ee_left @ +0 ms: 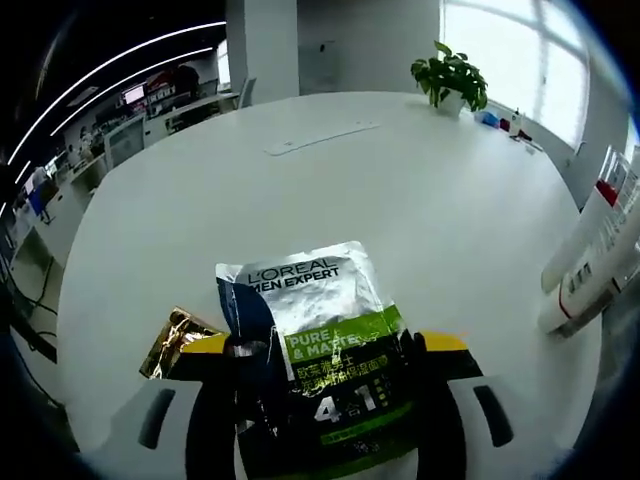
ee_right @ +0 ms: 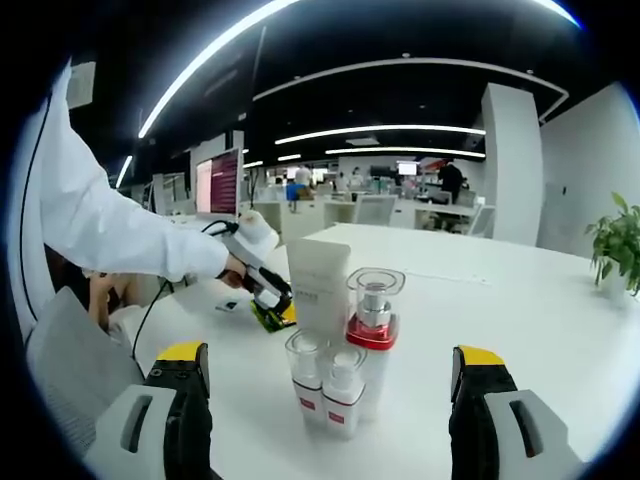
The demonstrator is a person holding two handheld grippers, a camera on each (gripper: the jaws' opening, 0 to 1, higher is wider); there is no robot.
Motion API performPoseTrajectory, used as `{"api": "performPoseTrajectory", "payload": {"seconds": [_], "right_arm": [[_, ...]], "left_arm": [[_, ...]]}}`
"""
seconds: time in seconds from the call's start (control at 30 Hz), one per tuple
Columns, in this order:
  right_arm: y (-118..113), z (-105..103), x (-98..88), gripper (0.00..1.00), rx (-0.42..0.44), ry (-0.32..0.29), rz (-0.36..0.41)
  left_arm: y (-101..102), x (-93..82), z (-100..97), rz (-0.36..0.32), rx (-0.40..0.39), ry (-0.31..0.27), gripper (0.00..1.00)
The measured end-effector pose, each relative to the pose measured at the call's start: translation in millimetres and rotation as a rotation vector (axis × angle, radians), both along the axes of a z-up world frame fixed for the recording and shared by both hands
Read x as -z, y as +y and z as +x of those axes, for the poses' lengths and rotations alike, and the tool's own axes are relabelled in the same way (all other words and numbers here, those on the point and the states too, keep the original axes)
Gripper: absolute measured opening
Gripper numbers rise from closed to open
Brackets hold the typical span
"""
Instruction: Arrange the skincare products in the storage area until every visible bottle or jar stands upright without overlapping.
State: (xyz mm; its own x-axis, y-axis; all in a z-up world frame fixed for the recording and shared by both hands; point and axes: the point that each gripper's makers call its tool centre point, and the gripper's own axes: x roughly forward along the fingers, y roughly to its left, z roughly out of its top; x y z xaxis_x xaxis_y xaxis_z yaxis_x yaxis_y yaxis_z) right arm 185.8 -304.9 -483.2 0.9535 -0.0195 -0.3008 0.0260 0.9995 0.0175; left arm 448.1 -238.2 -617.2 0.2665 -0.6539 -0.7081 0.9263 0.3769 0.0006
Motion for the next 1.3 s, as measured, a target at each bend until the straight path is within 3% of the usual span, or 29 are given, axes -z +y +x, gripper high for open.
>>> {"api": "performPoseTrajectory", "payload": {"seconds": [0.3, 1.07, 1.17, 1.2, 1.3], "right_arm": [[-1, 0, 1.5, 0.99, -0.003, 0.001, -0.001], [5, 2, -2.4, 0.99, -0.024, -0.004, -0.017], [6, 2, -3.0, 0.99, -0.027, -0.004, -0.019], [6, 2, -3.4, 0.99, -0.028, -0.005, -0.020], [8, 2, -3.2, 0.99, -0.032, -0.002, -0.023]], "left_arm": [[1, 0.0, -3.6, 0.005, -0.005, 0.002, 0.63], [7, 0.0, -42.7, 0.007, 0.025, -0.002, 0.58], [4, -4.5, -45.4, -0.027, 0.003, 0.028, 0.46], [3, -11.9, -41.1, -0.050, -0.039, 0.029, 0.35], [11, -6.3, -35.3, 0.029, 0.037, -0.057, 0.00]]}}
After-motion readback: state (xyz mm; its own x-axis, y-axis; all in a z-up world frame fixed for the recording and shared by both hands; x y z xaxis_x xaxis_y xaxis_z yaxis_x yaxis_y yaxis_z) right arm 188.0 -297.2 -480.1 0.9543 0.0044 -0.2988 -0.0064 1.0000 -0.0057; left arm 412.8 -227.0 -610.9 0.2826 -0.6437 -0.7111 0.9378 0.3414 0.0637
